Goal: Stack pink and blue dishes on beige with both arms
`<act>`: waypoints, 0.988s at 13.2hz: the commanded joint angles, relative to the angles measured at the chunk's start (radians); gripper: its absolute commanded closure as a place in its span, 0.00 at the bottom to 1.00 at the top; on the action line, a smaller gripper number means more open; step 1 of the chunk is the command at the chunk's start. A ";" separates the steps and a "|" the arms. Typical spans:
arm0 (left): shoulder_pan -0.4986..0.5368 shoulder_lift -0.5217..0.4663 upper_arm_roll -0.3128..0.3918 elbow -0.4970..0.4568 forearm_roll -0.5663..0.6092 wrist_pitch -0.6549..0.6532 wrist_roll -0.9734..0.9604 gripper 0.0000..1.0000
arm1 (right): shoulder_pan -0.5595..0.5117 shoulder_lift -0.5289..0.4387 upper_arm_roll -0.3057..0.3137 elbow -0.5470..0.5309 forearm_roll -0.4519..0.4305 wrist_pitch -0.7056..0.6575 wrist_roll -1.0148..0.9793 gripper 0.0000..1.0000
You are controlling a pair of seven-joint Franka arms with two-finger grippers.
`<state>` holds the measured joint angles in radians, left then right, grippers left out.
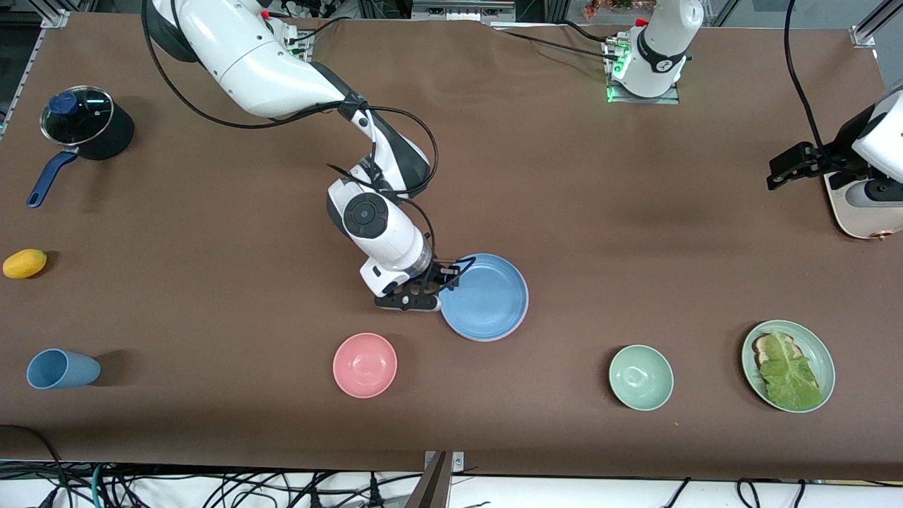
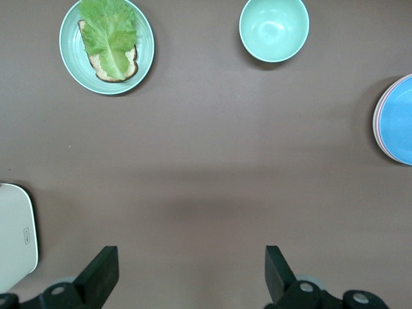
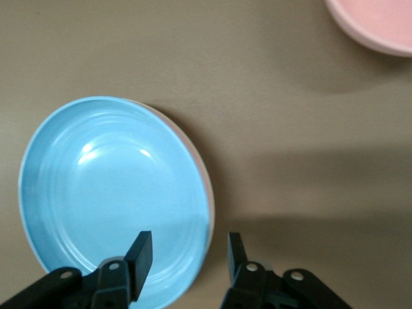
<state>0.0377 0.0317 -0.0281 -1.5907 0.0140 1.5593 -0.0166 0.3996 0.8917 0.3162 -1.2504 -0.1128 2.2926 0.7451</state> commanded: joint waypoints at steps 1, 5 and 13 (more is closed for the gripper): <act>0.005 0.004 0.002 0.020 -0.019 -0.005 0.020 0.00 | -0.037 -0.063 -0.011 0.009 -0.054 -0.148 -0.022 0.32; 0.005 0.004 0.002 0.021 -0.019 -0.005 0.020 0.00 | -0.096 -0.155 -0.057 0.003 -0.067 -0.306 -0.099 0.00; 0.007 0.002 0.002 0.020 -0.019 -0.007 0.020 0.00 | -0.117 -0.532 -0.285 -0.168 0.043 -0.561 -0.442 0.00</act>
<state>0.0401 0.0317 -0.0277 -1.5883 0.0140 1.5593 -0.0166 0.2832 0.5152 0.0638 -1.2626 -0.1217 1.7328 0.3813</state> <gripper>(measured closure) 0.000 0.000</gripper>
